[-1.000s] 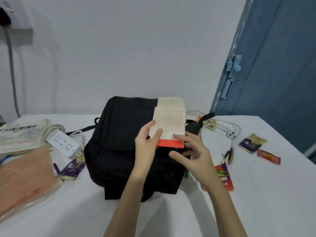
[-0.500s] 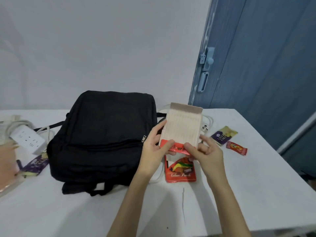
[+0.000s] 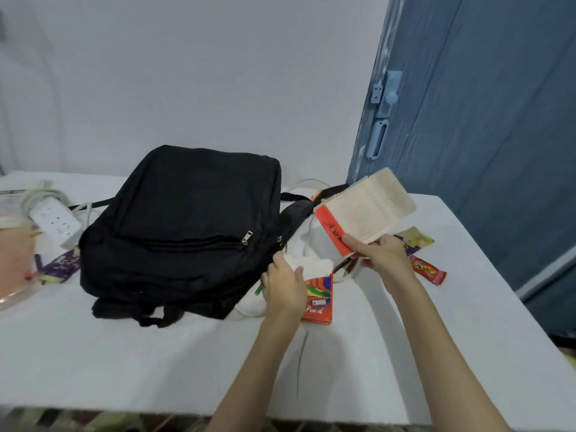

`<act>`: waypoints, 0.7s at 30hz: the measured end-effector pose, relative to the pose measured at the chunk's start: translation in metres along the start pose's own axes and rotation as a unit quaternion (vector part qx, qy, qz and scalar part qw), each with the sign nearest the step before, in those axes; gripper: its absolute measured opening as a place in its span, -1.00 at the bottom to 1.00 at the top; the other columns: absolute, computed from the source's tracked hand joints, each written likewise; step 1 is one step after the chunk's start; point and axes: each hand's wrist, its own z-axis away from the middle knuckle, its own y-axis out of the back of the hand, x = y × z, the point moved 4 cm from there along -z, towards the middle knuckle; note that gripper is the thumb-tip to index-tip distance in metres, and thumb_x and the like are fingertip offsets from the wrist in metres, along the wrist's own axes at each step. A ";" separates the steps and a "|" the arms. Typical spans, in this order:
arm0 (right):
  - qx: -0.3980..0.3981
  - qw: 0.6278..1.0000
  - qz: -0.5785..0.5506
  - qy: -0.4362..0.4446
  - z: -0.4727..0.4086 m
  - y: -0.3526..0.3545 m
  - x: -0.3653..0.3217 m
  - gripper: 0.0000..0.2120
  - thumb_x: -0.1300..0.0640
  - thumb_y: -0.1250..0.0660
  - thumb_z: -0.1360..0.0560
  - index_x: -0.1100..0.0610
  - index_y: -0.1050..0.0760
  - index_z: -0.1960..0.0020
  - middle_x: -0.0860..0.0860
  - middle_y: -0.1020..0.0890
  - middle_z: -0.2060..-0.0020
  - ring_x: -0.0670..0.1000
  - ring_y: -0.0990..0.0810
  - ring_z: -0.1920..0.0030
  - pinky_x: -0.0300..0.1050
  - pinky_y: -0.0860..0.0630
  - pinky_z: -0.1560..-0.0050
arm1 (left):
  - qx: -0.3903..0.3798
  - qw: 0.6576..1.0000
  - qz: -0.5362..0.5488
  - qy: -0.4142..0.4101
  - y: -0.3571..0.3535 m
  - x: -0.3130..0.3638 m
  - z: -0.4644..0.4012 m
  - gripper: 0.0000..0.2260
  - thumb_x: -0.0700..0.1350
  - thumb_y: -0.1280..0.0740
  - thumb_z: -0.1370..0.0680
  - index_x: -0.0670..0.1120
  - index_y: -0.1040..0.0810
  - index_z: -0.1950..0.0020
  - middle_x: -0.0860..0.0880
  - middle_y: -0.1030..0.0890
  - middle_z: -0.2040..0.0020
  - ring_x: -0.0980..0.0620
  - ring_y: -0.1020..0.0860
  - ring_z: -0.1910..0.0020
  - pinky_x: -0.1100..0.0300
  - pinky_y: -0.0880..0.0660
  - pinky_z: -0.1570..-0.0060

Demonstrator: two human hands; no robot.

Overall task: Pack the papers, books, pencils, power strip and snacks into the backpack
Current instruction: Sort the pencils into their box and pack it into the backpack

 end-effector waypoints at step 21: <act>-0.225 0.960 0.166 -0.016 -0.013 -0.026 0.006 -0.81 0.14 -0.46 -0.40 0.07 -0.53 0.02 0.11 -0.69 0.08 0.04 -0.61 0.33 -0.22 -0.56 0.36 | 0.148 0.951 0.237 -0.132 0.025 -0.004 0.007 -0.82 -0.14 -0.23 -0.59 -0.14 -0.58 -0.10 0.08 -0.60 0.15 0.17 -0.59 0.14 0.38 -0.51 0.18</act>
